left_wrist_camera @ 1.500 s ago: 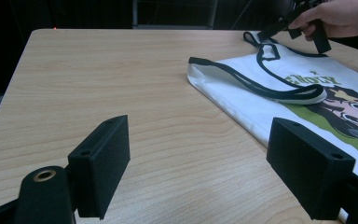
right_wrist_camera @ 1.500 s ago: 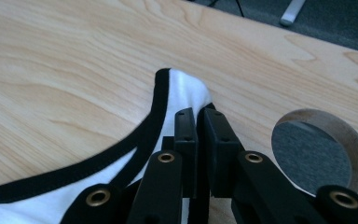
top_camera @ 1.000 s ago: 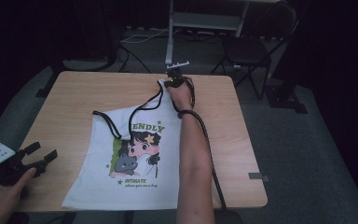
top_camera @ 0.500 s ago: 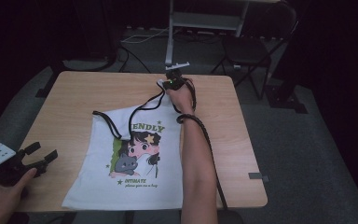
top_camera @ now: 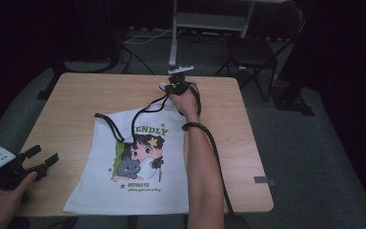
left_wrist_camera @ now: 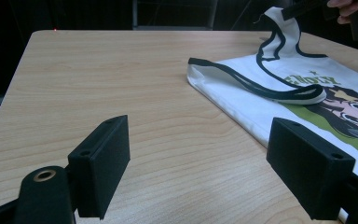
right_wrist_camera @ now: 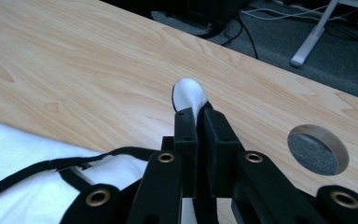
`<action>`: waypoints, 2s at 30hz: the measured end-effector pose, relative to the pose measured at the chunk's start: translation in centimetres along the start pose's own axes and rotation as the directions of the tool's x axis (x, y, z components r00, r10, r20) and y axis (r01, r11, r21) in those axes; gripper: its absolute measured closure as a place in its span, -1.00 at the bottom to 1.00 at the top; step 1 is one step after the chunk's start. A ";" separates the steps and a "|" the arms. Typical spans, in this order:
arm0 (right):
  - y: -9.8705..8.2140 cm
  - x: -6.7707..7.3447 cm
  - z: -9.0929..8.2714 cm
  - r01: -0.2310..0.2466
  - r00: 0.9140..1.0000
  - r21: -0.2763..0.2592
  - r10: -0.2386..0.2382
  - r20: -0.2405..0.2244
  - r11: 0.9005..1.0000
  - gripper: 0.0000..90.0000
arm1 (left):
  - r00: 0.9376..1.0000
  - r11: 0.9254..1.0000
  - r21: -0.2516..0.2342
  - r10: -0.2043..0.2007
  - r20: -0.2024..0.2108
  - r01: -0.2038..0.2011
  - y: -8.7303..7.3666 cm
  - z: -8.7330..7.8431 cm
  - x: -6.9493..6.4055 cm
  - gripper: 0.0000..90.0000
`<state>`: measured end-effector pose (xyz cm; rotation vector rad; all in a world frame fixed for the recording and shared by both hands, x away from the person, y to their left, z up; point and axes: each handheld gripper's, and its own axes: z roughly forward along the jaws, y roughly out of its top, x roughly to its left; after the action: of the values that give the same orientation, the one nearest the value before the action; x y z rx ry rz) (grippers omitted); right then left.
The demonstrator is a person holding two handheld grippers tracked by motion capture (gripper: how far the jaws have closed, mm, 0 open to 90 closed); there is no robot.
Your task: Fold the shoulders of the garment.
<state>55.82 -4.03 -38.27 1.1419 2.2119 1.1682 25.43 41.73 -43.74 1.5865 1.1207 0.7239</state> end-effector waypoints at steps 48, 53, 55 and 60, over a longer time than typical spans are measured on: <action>-3.2 4.4 -3.3 0.139 0.989 -0.023 -0.140 -0.049 0.990 0.87 | 1.000 1.000 0.001 0.006 -0.005 -0.006 0.0 0.0 0.0 -0.54; -3.5 4.7 -3.4 0.145 0.988 -0.022 -0.146 -0.051 0.989 0.86 | 1.000 1.000 0.001 0.003 -0.005 -0.003 0.0 0.0 0.0 -0.54; -3.7 4.8 -3.5 0.157 0.986 -0.024 -0.158 -0.052 0.987 0.86 | 1.000 1.000 0.002 0.003 -0.006 -0.003 0.0 0.0 0.0 -0.54; -4.3 5.4 -3.9 0.176 0.982 -0.024 -0.177 -0.067 0.984 0.86 | 1.000 1.000 0.001 0.004 -0.007 -0.004 0.0 0.0 0.0 -0.54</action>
<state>48.09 -2.99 -39.34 0.8893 2.2956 1.1656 25.43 41.69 -43.74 1.5890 1.1236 0.7318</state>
